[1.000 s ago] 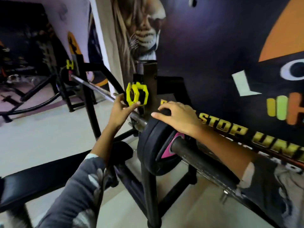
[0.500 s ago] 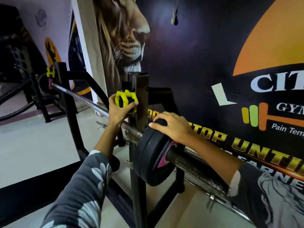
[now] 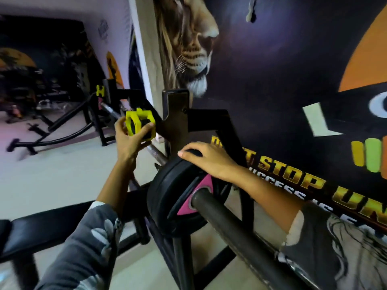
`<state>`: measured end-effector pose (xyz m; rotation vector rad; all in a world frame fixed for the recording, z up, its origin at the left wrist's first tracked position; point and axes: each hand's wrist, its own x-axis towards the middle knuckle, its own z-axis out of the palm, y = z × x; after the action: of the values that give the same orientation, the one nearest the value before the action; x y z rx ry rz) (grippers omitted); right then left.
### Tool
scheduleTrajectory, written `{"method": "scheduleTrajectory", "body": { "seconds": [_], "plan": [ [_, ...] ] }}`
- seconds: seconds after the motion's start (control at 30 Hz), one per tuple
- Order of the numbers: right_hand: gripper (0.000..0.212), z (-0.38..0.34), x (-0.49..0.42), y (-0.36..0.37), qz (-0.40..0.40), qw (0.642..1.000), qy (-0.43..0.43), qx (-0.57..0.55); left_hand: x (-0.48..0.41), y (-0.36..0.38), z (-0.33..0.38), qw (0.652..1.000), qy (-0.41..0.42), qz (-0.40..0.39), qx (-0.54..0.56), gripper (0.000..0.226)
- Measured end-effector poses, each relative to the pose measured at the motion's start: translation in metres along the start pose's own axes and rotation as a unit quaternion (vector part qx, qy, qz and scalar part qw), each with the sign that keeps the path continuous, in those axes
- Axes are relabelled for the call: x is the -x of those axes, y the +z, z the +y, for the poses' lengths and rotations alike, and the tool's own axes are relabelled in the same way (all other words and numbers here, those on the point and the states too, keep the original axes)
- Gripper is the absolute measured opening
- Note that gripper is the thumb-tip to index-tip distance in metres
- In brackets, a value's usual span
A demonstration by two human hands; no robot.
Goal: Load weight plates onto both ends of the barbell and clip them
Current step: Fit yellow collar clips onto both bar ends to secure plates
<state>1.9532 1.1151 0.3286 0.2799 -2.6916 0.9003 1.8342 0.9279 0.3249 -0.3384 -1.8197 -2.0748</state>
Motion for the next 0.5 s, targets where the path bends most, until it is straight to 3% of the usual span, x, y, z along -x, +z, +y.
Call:
{"method": "scheduleTrajectory", "body": {
  "seconds": [0.13,0.23,0.37,0.5],
  "plan": [
    [0.034,0.026,-0.005,-0.01,-0.019,0.985,0.016,-0.17,0.052,0.003,0.024,0.997,0.037,0.044,-0.048,0.061],
    [0.029,0.051,-0.007,-0.01,-0.03,0.959,0.011,-0.281,0.1,0.008,0.043,0.991,0.058,0.08,-0.089,0.068],
    [0.035,0.059,0.011,-0.005,-0.014,0.957,0.02,-0.288,0.171,0.018,0.066,0.98,0.064,0.105,-0.156,0.074],
    [0.039,0.034,0.056,-0.019,0.008,0.943,-0.055,-0.327,0.23,0.043,0.069,0.948,0.08,0.087,-0.295,0.083]
  ]
}}
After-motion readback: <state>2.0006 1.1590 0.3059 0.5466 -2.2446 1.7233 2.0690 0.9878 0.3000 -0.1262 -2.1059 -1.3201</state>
